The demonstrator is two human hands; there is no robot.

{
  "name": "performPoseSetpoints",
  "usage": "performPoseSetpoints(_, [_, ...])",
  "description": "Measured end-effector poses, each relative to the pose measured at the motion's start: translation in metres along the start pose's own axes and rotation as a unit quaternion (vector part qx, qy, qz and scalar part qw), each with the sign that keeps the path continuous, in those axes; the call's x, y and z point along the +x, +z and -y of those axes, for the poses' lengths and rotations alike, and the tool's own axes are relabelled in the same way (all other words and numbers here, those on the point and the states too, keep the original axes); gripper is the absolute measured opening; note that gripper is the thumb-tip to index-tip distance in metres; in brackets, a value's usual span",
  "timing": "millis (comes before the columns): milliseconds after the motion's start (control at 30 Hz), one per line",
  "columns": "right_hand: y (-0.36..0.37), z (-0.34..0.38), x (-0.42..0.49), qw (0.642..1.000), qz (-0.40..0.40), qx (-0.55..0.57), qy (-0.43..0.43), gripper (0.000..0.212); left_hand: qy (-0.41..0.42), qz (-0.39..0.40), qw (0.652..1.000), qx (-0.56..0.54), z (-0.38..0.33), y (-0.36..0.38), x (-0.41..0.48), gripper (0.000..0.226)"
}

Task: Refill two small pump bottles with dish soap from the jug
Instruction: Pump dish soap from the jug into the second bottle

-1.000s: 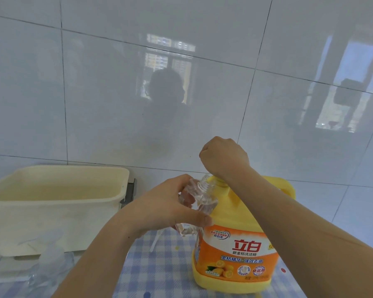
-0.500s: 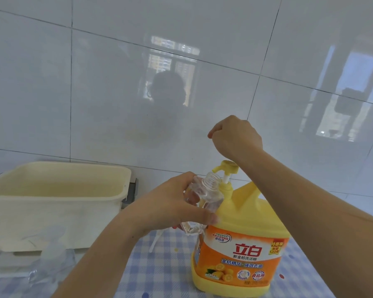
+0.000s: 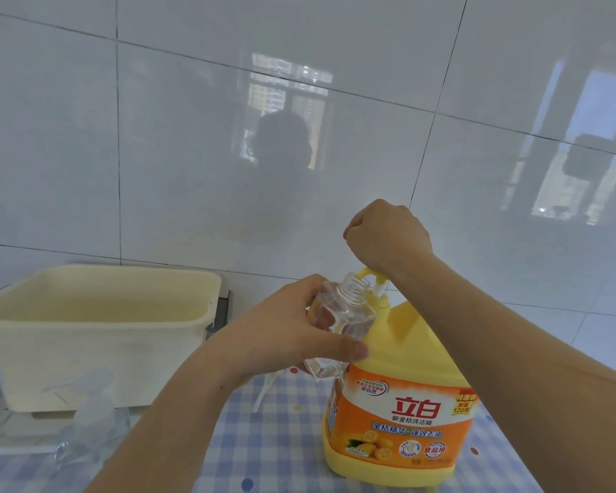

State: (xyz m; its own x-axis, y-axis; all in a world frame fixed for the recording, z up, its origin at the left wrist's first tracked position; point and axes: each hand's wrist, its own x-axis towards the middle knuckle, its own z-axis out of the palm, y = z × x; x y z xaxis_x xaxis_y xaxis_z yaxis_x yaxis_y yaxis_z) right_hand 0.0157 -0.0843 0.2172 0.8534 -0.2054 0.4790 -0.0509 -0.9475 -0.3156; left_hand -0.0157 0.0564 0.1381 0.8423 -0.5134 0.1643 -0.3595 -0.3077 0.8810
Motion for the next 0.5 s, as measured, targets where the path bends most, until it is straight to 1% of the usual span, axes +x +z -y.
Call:
performPoseSetpoints(67, [0.001, -0.002, -0.001, 1.0, 0.005, 0.003, 0.003, 0.014, 0.0, 0.0, 1.0, -0.003, 0.001, 0.0, 0.0, 0.061])
performPoseSetpoints(100, [0.002, -0.002, -0.002, 1.0, 0.009, 0.004, 0.006, 0.011, 0.0, 0.0, 1.0, -0.003, 0.001, -0.001, 0.0, 0.06])
performPoseSetpoints(267, [0.01, -0.004, -0.011, 0.999, 0.041, 0.004, 0.012, 0.02, -0.008, 0.01, 1.0, 0.021, 0.008, -0.002, 0.002, 0.057])
performPoseSetpoints(500, [0.013, -0.004, -0.015, 0.998, 0.063, 0.001, 0.019, 0.022, -0.021, 0.027, 0.999, 0.026, 0.012, -0.001, 0.005, 0.054])
